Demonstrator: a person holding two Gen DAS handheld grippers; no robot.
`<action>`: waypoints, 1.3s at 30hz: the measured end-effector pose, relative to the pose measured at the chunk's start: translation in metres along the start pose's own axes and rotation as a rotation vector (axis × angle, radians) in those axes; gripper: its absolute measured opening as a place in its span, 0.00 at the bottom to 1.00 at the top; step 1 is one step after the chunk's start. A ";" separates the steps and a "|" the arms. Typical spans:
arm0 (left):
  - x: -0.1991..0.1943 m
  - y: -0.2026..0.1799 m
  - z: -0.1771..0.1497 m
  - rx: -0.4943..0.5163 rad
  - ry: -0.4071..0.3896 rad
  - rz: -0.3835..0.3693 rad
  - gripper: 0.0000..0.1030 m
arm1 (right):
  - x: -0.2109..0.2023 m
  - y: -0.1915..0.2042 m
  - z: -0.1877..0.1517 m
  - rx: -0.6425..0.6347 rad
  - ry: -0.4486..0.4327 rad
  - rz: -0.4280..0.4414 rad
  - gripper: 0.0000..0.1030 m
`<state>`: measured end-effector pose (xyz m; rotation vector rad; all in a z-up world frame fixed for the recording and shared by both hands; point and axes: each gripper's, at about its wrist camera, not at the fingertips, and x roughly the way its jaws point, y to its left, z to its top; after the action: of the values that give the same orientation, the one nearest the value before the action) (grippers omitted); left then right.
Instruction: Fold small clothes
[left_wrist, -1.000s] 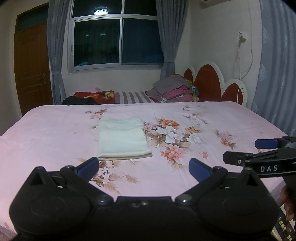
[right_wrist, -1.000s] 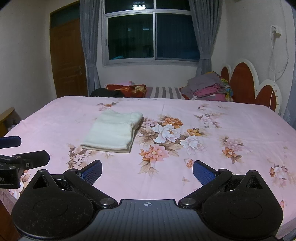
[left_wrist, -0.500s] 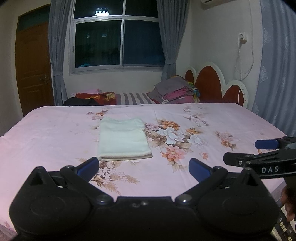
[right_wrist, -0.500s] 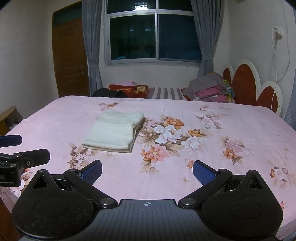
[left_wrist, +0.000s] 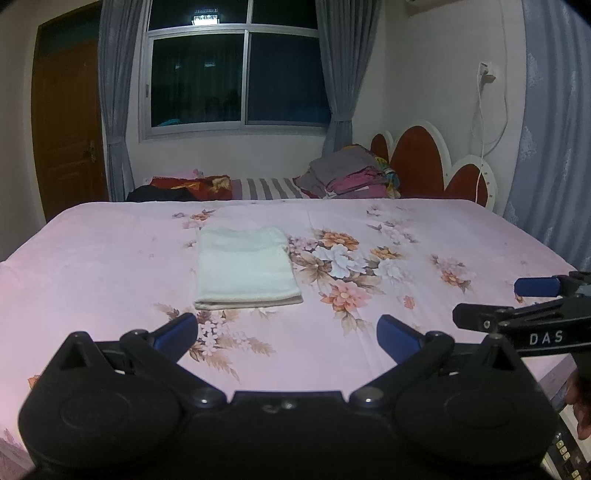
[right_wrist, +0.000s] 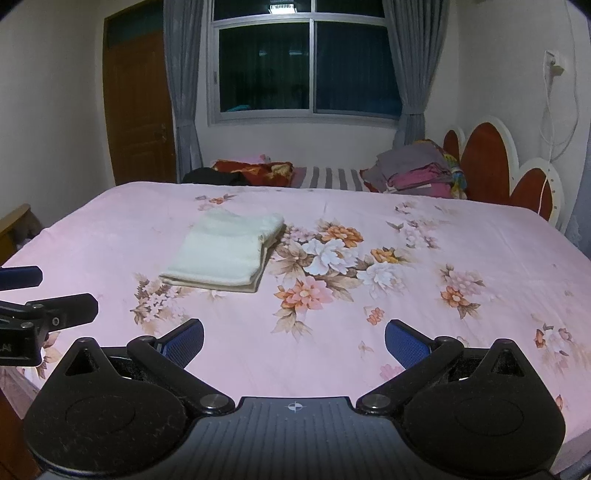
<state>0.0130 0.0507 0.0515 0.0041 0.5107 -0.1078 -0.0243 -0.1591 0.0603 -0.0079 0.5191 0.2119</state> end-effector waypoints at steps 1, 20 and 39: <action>0.000 0.000 -0.001 -0.001 0.002 0.000 1.00 | 0.000 -0.001 0.000 0.000 0.000 0.000 1.00; 0.005 -0.008 -0.002 0.009 -0.002 0.004 1.00 | 0.000 -0.016 0.001 -0.003 -0.001 -0.007 1.00; 0.005 -0.008 -0.002 0.000 -0.005 0.018 1.00 | 0.005 -0.015 0.000 -0.011 0.009 -0.003 1.00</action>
<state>0.0155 0.0421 0.0471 0.0088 0.5058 -0.0904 -0.0173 -0.1728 0.0574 -0.0200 0.5269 0.2119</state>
